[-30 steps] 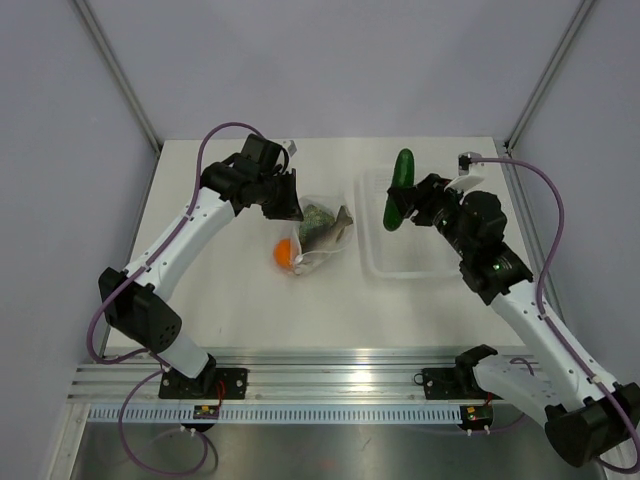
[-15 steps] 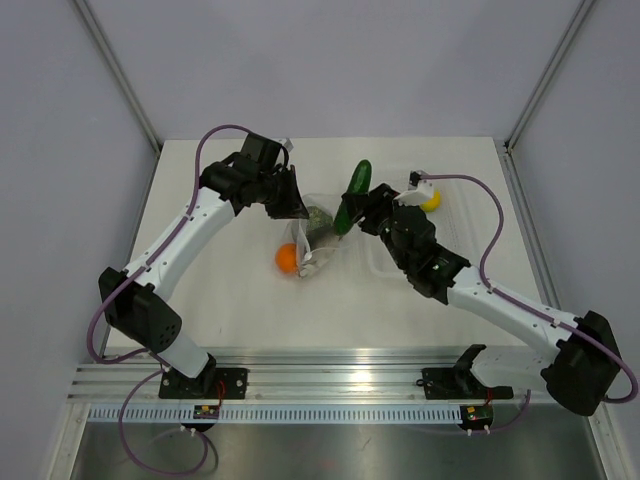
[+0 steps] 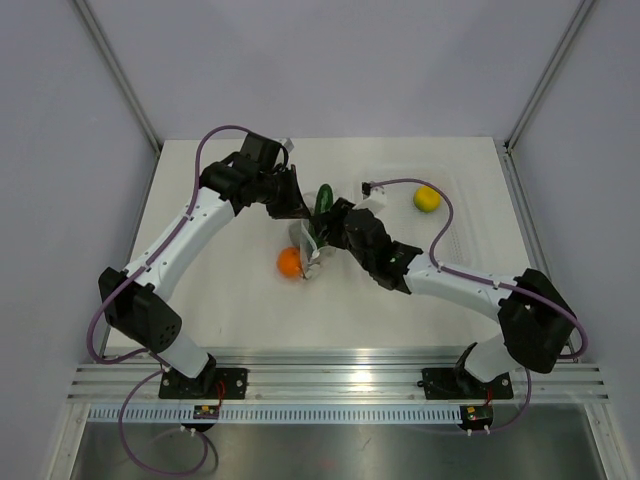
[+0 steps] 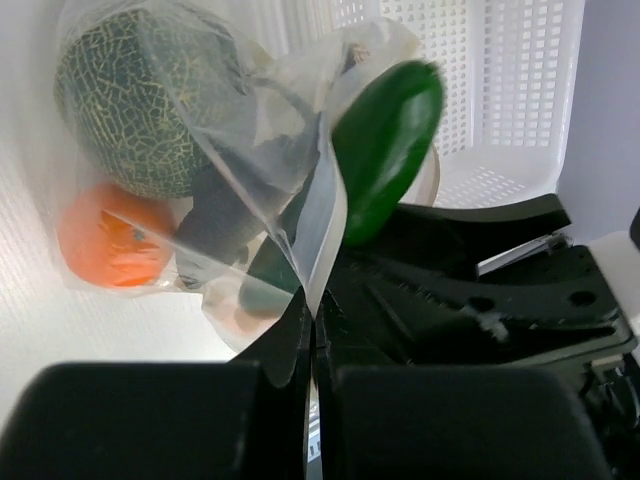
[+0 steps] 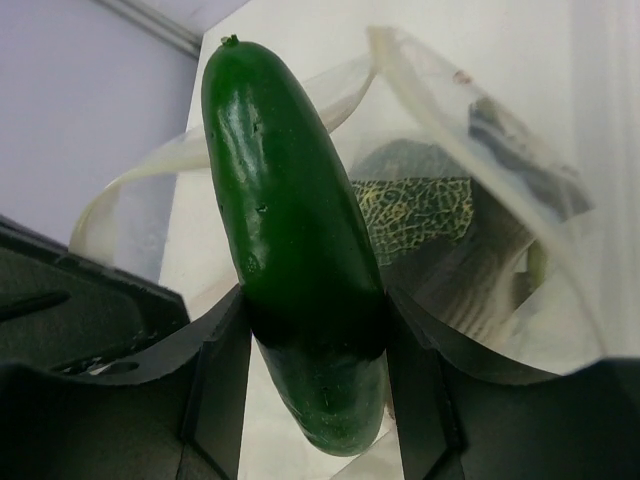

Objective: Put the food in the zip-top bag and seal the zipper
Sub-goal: Place the fake vegetable in the zipper food storage bag.

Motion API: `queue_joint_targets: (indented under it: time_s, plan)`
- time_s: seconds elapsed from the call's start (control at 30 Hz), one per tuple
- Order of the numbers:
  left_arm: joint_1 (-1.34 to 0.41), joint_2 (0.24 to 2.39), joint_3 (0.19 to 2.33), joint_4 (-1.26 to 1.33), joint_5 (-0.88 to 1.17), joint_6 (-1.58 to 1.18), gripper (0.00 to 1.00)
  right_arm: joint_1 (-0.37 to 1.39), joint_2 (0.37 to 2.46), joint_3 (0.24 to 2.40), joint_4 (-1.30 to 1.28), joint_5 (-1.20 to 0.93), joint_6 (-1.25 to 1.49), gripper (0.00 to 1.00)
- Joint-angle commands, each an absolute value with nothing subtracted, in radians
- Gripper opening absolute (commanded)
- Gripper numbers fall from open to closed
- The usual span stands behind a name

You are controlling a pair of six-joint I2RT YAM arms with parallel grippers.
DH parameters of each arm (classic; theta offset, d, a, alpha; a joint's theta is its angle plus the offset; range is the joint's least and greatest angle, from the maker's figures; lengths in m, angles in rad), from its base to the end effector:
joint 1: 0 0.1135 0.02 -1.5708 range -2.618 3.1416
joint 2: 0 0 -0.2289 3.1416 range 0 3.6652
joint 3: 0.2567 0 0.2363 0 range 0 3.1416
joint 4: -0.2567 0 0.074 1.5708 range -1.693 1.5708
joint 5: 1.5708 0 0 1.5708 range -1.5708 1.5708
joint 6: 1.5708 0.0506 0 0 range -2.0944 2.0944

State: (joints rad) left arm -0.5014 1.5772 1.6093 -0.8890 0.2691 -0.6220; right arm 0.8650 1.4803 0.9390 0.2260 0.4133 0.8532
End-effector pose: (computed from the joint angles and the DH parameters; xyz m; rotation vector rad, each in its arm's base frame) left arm 0.2815 -0.1696 0.3169 -0.0253 2.5628 -0.8017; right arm 0.2363 0.2460 0.2378 0.2800 1.9164 0.7900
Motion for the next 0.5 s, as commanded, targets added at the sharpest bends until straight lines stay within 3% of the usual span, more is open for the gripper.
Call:
queue_joint_targets:
  time_s: [0.0,0.03,0.07,0.3,0.47]
  plan:
    - [-0.499,1.557,1.609,-0.83,0.318,-0.626,0.0,0.891,1.491,1.025,0.193,0.33,0.819,0.4]
    - [-0.499,1.557,1.609,-0.83,0.318,-0.624,0.0,0.891,1.49,1.028,0.184,0.295,0.809,0.45]
    - [-0.499,1.557,1.609,-0.828,0.318,-0.621,0.0,0.891,1.491,1.049,0.125,0.285,0.784,0.6]
    - [-0.499,1.555,1.605,-0.821,0.328,-0.617,0.0,0.891,1.532,1.279,-0.273,0.255,0.612,0.79]
    - [-0.499,1.545,1.592,-0.819,0.327,-0.607,0.0,0.885,1.477,1.319,-0.359,0.316,0.563,0.8]
